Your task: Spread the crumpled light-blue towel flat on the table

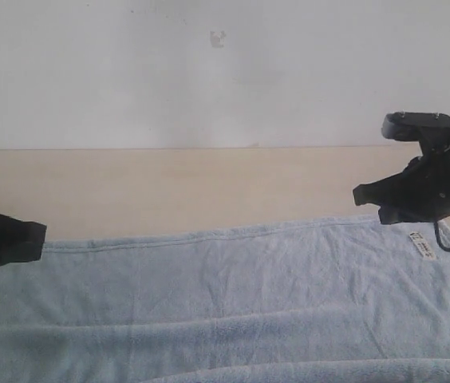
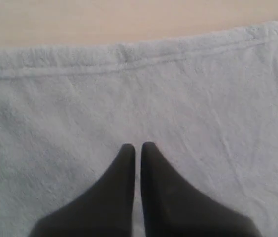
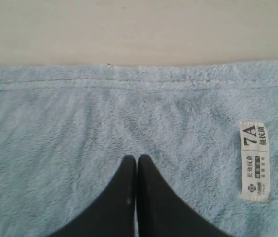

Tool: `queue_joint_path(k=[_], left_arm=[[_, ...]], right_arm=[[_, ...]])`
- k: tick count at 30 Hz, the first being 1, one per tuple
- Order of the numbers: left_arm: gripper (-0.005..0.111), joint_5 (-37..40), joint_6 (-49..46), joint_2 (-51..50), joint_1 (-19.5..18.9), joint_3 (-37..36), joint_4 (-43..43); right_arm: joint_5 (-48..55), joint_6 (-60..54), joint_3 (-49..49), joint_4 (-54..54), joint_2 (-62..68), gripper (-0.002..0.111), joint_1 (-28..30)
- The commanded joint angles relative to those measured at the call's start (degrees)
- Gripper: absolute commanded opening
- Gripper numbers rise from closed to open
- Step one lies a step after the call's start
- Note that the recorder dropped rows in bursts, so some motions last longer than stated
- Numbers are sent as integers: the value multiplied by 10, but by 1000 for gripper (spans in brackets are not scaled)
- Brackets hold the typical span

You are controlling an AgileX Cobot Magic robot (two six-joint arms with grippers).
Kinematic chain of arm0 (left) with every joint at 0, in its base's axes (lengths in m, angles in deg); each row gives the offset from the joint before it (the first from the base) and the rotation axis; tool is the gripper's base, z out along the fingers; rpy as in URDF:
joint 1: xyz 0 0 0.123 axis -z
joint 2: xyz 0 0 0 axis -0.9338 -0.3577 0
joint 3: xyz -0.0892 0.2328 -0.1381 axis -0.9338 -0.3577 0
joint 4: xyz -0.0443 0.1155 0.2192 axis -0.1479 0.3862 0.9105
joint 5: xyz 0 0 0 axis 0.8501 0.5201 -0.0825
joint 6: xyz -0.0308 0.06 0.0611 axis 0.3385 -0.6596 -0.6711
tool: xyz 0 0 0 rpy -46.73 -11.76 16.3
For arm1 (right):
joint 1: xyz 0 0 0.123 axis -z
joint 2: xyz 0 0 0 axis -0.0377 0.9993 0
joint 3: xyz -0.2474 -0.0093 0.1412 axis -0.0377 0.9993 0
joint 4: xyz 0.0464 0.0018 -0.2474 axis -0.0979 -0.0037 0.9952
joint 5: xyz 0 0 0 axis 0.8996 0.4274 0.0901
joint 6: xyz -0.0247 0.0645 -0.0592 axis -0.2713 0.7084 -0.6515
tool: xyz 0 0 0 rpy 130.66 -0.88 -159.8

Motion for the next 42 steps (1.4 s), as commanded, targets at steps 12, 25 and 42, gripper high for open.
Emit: queue_joint_path(k=[12, 25, 42], left_arm=[[4, -84, -66, -217, -1, 111, -5], [4, -45, -44, -346, -1, 222, -5], [4, -28, -124, -339, -1, 344, -4]], right_arm=[[-234, -14, 3, 9, 120, 0, 11], [-258, -21, -25, 9, 223, 0, 15], [-8, -29, -213, 3, 272, 0, 112]])
